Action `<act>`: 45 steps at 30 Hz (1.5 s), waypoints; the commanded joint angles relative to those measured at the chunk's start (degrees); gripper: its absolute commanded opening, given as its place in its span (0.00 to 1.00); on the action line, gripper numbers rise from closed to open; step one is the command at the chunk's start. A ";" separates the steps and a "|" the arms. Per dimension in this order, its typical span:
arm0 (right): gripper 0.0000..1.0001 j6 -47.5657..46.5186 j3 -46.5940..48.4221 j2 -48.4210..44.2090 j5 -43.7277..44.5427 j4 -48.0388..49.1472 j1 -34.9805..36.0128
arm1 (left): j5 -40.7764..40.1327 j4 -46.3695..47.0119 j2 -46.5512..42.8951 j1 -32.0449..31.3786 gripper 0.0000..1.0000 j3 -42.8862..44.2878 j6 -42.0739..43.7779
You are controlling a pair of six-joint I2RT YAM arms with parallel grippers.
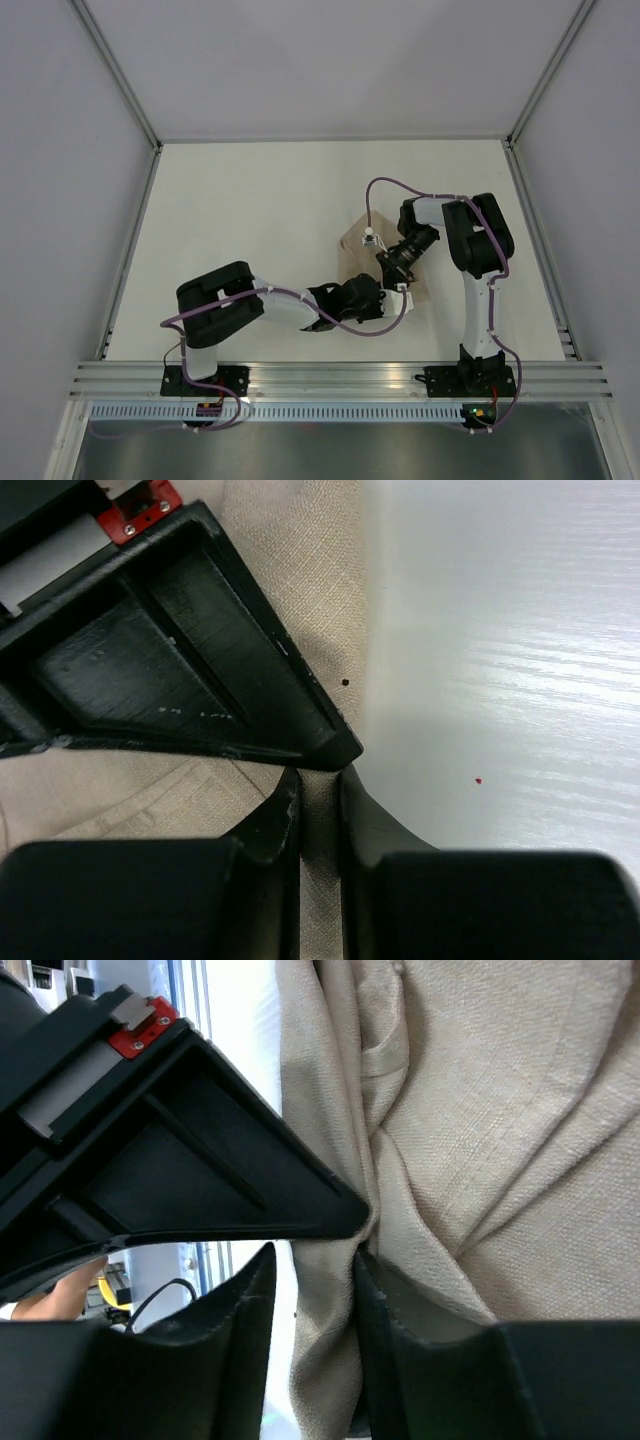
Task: Fold the napkin, place the utensils inside, and roll it up
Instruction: Roll the napkin at the center of the board.
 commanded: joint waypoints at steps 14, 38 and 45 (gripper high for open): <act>0.65 15.28 1.42 -14.82 6.82 22.60 -8.21 | 31.18 -25.93 4.99 10.58 0.02 11.83 -10.83; 0.74 12.13 -36.62 -58.58 8.83 49.76 -11.14 | 49.82 -62.93 25.64 22.63 0.02 44.52 -20.59; 0.76 15.99 -44.10 -62.21 16.22 58.11 0.21 | 49.47 -67.69 29.78 23.33 0.02 50.59 -22.08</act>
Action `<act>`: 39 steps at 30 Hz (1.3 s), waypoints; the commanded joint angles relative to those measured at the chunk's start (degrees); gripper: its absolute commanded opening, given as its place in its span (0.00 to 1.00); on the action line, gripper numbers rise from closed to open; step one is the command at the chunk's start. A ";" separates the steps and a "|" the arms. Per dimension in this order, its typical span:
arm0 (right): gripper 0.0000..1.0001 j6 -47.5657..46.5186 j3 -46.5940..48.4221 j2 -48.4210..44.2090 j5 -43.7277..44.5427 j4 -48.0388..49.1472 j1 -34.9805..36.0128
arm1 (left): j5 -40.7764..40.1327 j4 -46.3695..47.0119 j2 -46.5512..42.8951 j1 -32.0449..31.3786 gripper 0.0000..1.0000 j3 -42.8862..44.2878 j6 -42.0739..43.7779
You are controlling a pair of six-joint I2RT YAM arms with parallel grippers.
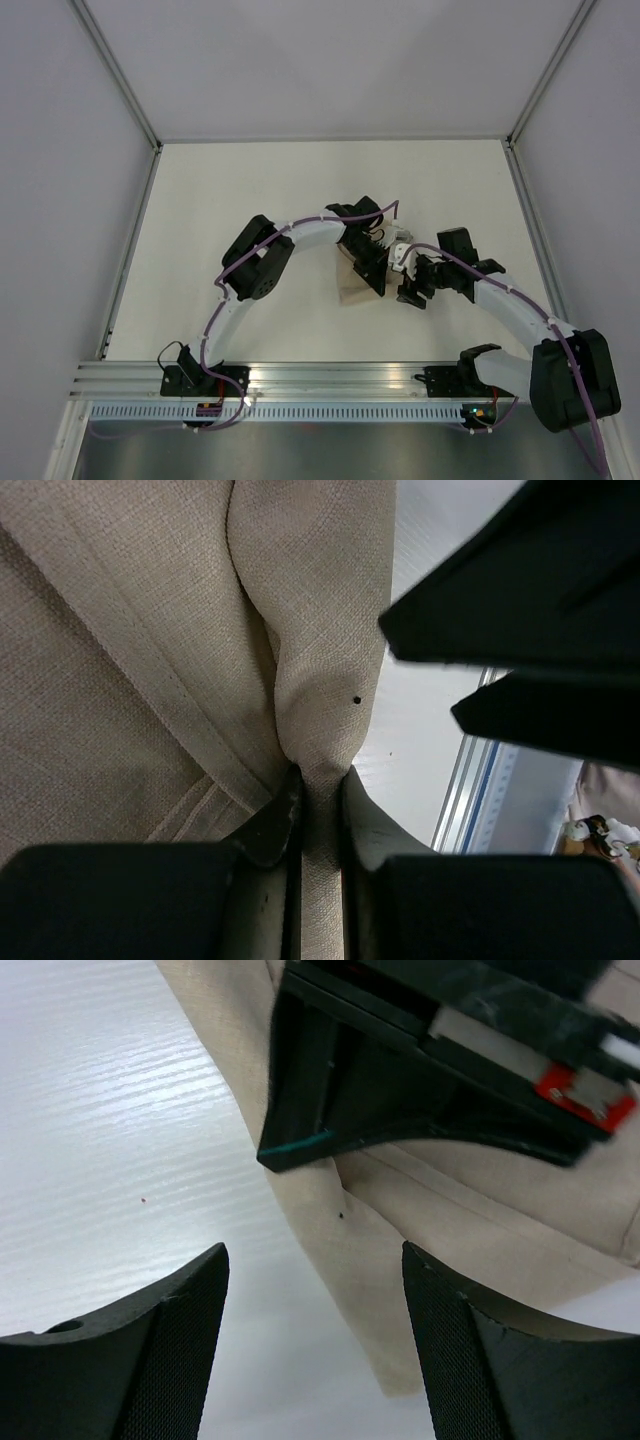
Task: Fold the napkin, place the utensils inside, and roll it up
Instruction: Roll the napkin at the center of the board.
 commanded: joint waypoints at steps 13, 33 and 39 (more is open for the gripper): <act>0.73 3.47 -4.89 5.34 11.84 18.83 13.50 | -3.75 -9.79 6.43 1.32 0.02 5.13 -5.33; 0.24 2.59 -1.12 14.83 4.64 12.17 11.31 | 9.16 13.03 -6.56 5.27 0.31 -6.99 -21.48; 0.24 -5.65 7.14 23.17 -3.00 -1.62 5.86 | 10.58 31.77 -14.74 8.26 0.35 -15.96 -31.42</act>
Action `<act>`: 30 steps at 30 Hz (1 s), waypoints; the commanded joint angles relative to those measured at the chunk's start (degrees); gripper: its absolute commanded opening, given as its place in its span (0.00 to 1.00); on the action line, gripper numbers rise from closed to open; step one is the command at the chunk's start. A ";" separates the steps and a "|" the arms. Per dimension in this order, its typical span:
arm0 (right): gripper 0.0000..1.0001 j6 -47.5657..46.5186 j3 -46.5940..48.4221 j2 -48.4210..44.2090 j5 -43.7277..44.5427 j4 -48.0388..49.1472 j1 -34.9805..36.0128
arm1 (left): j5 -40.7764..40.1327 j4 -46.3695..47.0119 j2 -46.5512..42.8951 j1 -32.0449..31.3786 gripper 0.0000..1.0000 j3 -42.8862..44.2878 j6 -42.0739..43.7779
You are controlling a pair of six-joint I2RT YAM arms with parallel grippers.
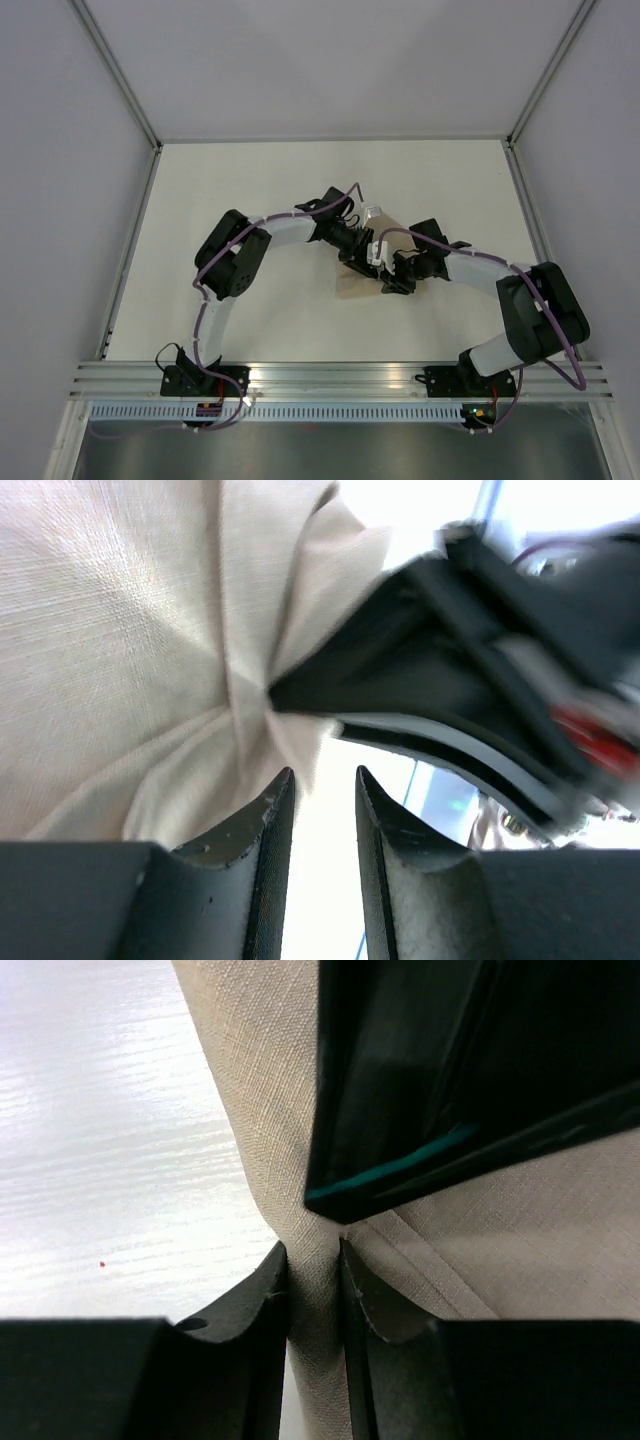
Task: Fold the napkin, place the utensils inside, and roll it up
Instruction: Roll the napkin at the center of the board.
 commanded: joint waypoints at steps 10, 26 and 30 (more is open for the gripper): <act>0.24 -18.69 21.45 23.90 -10.85 -35.83 -9.70 | -13.00 23.80 -20.78 1.86 0.33 -15.65 -7.31; 0.24 -14.40 33.86 37.02 -10.15 -43.84 -10.58 | -57.48 40.43 -34.77 -18.76 0.37 -36.35 25.16; 0.23 -11.15 35.80 38.60 -8.57 -42.71 -10.49 | -63.82 40.52 -31.34 -23.35 0.39 -35.20 32.40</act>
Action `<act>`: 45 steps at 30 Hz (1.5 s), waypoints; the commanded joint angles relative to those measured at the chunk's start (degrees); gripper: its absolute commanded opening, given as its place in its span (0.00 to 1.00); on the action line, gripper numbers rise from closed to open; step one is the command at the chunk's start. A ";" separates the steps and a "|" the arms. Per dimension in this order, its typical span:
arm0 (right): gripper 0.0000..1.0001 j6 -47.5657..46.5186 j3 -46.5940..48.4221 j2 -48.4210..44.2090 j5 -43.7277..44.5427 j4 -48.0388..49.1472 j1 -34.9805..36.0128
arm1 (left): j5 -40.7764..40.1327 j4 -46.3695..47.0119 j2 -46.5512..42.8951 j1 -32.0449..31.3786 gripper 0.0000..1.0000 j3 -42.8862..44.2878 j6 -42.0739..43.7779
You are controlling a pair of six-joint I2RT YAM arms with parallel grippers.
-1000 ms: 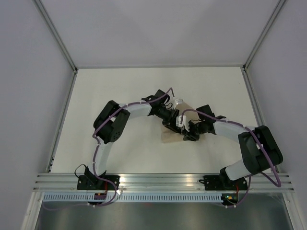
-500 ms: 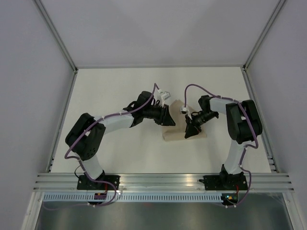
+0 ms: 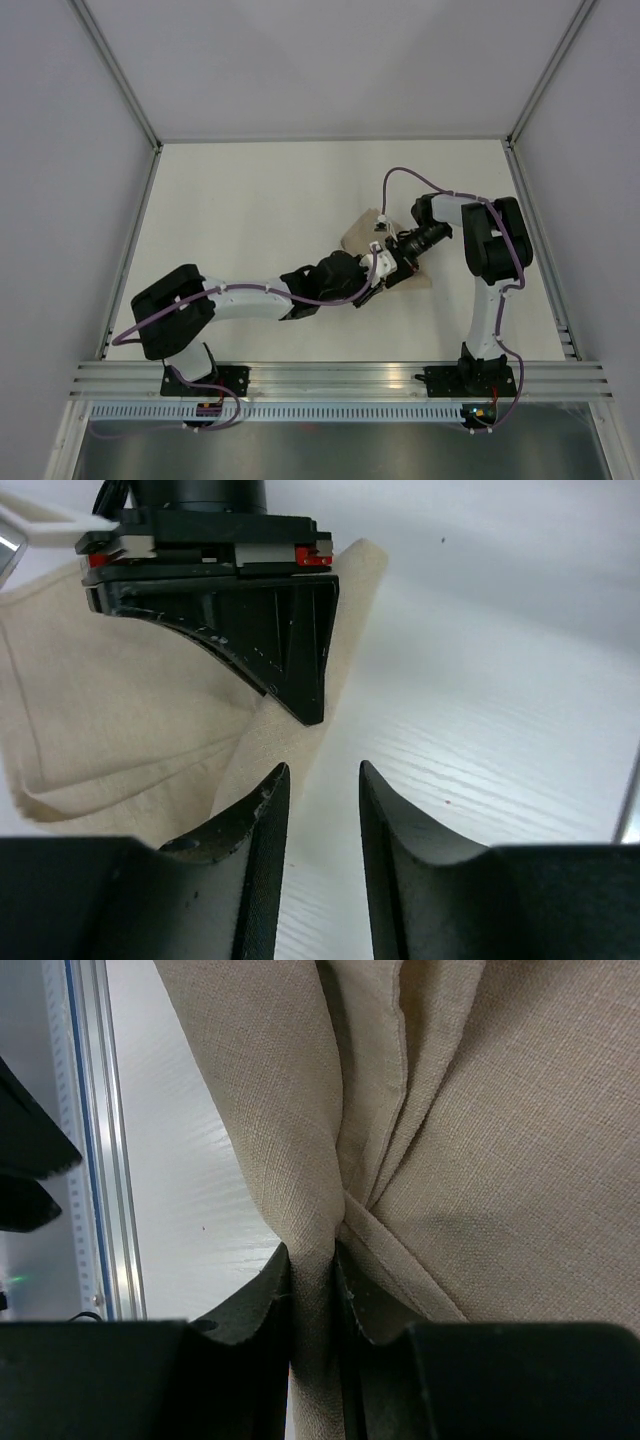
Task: Fold the napkin, place the utensils inside, and roll it up
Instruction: Roll the napkin at the center of the board.
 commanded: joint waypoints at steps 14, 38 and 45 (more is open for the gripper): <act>0.23 4.57 7.36 8.49 10.91 0.32 1.52 | -16.04 7.21 11.29 -6.80 0.45 3.54 29.35; 0.25 6.86 11.75 12.44 13.46 -2.14 3.27 | -7.80 -3.15 20.69 -3.55 0.38 9.25 25.49; 0.29 7.73 12.10 12.36 13.98 -1.97 3.62 | 1.70 -10.00 21.40 -1.26 0.13 10.83 22.15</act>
